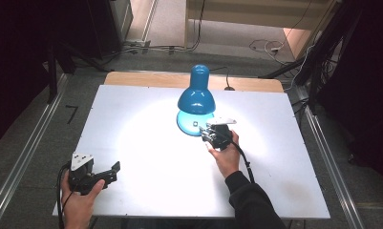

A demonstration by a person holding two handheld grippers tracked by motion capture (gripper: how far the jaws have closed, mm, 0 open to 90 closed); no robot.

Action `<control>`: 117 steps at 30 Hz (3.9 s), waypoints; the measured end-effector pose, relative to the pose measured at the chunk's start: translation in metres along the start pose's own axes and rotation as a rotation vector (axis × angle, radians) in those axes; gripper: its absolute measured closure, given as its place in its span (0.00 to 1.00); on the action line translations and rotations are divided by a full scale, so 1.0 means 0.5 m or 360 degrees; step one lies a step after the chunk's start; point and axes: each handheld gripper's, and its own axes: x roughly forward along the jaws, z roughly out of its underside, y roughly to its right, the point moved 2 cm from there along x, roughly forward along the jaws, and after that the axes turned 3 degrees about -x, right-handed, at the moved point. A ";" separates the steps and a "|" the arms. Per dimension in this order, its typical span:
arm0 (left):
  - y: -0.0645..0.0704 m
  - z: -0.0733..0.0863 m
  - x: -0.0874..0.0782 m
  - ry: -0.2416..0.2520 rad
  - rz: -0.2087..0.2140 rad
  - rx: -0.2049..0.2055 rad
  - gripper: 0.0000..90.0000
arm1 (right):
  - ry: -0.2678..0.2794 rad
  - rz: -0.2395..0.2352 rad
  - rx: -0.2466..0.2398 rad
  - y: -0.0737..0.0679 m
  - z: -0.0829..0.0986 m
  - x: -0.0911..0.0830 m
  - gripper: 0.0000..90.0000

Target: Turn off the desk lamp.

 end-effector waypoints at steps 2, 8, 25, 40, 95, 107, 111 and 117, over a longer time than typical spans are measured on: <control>0.000 0.000 0.000 0.0000 0.0003 -0.0003 0.06 | 0.0023 -0.0012 -0.0006 -0.004 -0.005 0.004 0.85; -0.004 0.001 -0.002 -0.0002 0.0005 -0.0006 0.06 | 0.0033 -0.0043 -0.0039 -0.016 -0.017 0.026 0.97; -0.008 0.003 -0.005 -0.0004 0.0013 -0.0018 0.06 | 0.0052 -0.0010 -0.0023 -0.019 -0.028 0.062 0.98; -0.004 0.003 -0.009 0.0004 0.0014 -0.0012 0.06 | 0.0070 -0.0012 -0.0018 -0.020 -0.027 0.063 0.98; -0.006 0.002 -0.009 0.0010 0.0021 -0.0016 0.06 | 0.0079 -0.0110 0.0130 0.022 -0.032 0.043 0.58; -0.005 0.002 -0.010 0.0012 0.0020 -0.0016 0.06 | 0.0061 -0.0131 0.0156 0.032 -0.029 0.036 0.41; -0.005 0.002 -0.010 0.0012 0.0021 -0.0015 0.06 | 0.0054 -0.0132 0.0176 0.035 -0.026 0.034 0.36; -0.004 0.002 -0.009 0.0007 0.0018 -0.0011 0.06 | 0.0046 -0.0119 0.0172 0.043 -0.021 0.028 0.33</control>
